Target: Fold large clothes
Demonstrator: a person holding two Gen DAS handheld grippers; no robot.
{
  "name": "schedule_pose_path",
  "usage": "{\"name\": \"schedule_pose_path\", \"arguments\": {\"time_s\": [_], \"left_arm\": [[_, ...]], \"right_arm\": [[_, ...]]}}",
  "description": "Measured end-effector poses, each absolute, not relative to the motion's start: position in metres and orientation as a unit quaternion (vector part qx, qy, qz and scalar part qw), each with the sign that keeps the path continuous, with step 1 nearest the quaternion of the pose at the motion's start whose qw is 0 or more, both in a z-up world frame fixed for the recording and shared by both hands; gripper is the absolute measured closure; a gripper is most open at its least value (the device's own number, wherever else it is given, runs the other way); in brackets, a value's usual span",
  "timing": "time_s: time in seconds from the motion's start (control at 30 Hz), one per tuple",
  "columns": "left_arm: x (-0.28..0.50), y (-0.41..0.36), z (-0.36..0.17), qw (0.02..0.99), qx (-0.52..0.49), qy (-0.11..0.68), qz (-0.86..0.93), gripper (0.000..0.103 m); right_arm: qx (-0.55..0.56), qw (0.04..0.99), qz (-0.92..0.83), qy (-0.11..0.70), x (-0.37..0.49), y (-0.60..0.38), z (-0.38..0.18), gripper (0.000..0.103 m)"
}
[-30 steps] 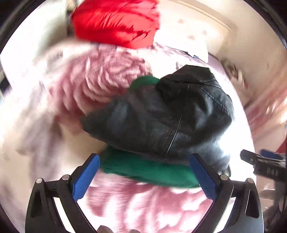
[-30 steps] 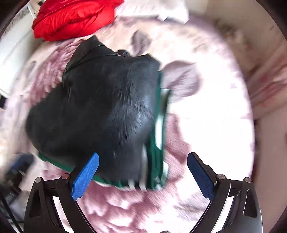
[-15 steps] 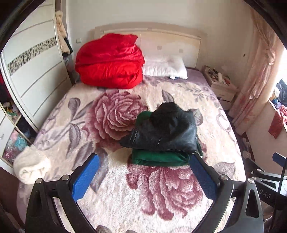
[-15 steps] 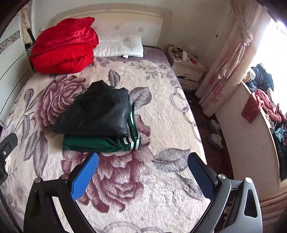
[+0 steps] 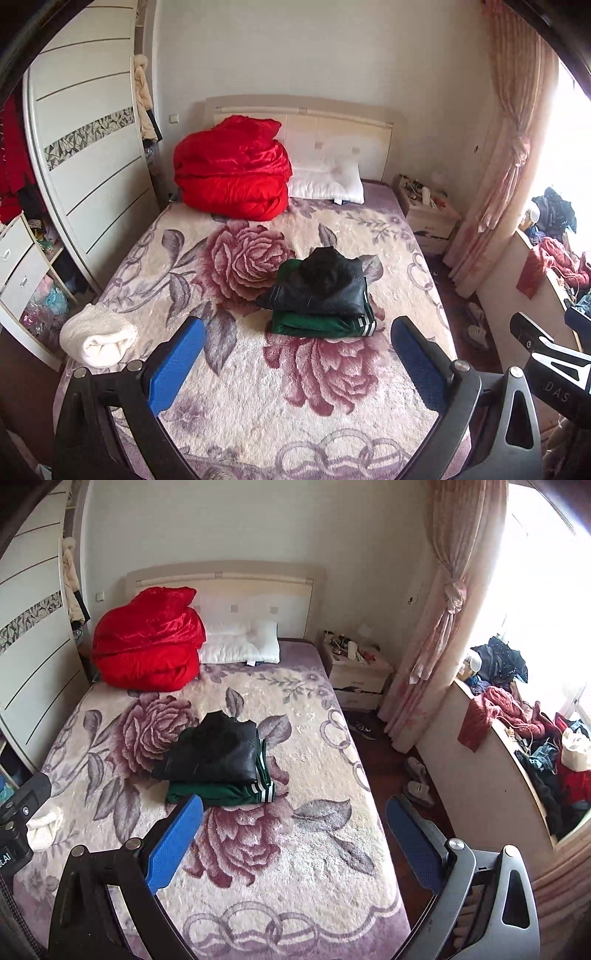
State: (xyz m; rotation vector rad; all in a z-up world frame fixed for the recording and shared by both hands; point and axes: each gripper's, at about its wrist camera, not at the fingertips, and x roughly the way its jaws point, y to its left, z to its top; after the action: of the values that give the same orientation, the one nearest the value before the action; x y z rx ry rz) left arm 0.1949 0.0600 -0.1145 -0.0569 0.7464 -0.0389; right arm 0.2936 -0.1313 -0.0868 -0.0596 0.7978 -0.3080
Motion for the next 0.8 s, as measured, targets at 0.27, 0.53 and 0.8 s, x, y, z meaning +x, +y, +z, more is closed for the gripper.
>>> {"name": "schedule_pose_path", "arguments": {"time_s": [0.27, 0.53, 0.8], "left_arm": [[0.144, 0.058, -0.083, 0.931, -0.019, 0.365, -0.005, 0.0], [0.123, 0.05, -0.065, 0.928, -0.004, 0.371, -0.002, 0.0], [0.108, 0.041, -0.052, 0.935, -0.001, 0.356, 0.0, 0.0]], "right_arm": [[-0.018, 0.919, -0.129, 0.372, 0.218, -0.121, -0.039, 0.002], [-0.014, 0.92, -0.12, 0.372, 0.177, -0.122, -0.005, 0.002], [-0.019, 0.925, -0.111, 0.362, 0.155, -0.128, 0.022, 0.002]]}}
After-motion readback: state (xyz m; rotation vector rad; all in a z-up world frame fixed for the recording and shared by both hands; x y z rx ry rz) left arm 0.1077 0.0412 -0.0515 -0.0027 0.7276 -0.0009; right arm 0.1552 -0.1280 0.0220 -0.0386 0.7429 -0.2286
